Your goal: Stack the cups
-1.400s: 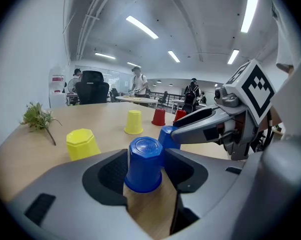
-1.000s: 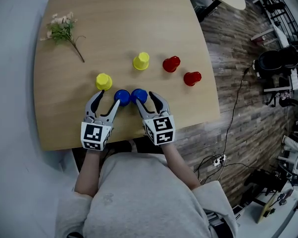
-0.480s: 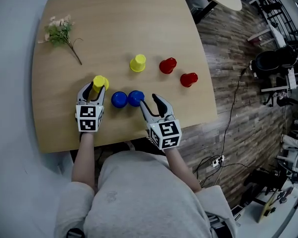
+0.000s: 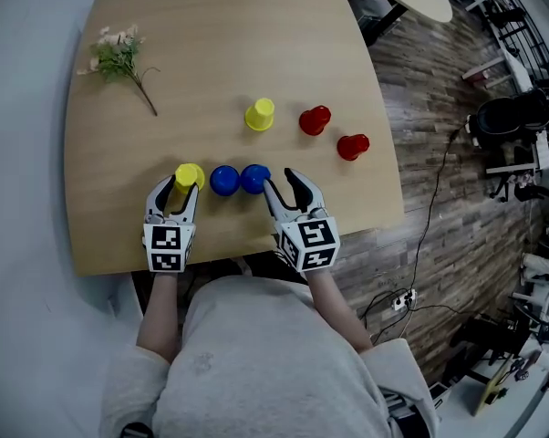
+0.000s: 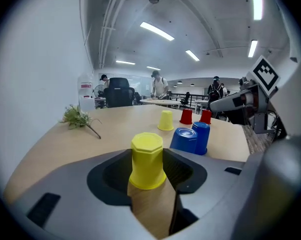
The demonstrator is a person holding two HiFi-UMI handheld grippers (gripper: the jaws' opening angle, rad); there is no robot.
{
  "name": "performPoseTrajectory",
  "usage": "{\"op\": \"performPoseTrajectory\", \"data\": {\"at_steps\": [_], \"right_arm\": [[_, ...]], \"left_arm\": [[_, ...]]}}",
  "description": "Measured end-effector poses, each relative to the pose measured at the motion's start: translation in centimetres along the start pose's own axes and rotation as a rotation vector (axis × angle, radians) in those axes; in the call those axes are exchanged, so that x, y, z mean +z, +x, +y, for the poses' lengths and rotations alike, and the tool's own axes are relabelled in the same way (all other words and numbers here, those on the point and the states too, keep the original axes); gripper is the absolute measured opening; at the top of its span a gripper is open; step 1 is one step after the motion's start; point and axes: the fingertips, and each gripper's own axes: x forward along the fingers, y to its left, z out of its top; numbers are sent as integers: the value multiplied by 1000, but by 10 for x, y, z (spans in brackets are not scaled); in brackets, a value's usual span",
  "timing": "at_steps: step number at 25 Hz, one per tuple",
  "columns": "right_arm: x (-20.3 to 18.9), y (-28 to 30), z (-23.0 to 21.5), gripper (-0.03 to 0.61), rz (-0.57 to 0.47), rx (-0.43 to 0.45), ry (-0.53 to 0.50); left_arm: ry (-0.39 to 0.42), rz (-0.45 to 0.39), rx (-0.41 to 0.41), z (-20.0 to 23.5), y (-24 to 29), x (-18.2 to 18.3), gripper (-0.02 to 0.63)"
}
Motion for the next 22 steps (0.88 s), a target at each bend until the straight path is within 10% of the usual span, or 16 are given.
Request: {"op": "performPoseTrajectory", "data": {"at_steps": [13,22], "right_arm": [[4,-4,-15,196,0,-33,22],[35,28,-121,196,77,-211,10]], "left_arm": [[-32,-10,-63,-20,-3,-4,204],[-81,-132,40,-1,-42,25,124]]}}
